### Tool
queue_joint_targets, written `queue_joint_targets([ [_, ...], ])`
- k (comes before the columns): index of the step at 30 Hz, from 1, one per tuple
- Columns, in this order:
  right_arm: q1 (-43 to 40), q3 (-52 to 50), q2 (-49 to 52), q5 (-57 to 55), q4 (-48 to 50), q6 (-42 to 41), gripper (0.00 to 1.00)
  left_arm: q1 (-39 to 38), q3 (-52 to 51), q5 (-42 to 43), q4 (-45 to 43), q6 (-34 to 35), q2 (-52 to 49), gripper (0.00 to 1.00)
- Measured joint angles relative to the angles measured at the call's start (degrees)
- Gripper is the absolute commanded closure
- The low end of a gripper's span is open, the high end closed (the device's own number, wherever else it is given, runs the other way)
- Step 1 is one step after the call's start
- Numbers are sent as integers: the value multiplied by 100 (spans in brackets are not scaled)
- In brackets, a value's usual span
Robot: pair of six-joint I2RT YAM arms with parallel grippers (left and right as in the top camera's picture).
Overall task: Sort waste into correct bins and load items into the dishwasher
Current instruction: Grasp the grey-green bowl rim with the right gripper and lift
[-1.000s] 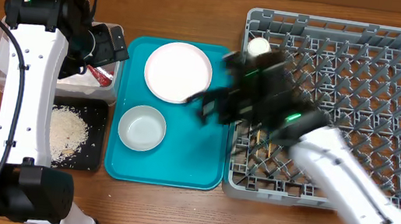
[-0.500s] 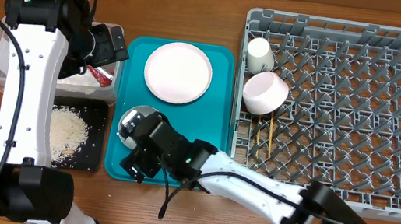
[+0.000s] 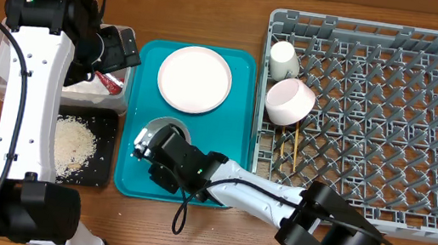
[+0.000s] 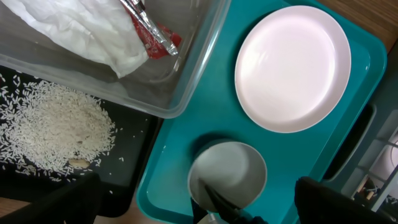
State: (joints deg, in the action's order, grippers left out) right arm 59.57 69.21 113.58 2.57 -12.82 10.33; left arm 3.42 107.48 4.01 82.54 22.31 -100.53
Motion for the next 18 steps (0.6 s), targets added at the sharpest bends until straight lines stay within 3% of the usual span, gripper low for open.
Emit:
queue_joint_targets([
  [2,-2,0,-2,-4,-22,2,96,0,0,2,0,0,0,0],
  [7,-2,-2,-435,-31,-295,-55,96,0,0,2,0,0,0,0],
  [18,-501,13,-4011,37,-2175,-2052,96,0,0,2,-2,0,0,0],
])
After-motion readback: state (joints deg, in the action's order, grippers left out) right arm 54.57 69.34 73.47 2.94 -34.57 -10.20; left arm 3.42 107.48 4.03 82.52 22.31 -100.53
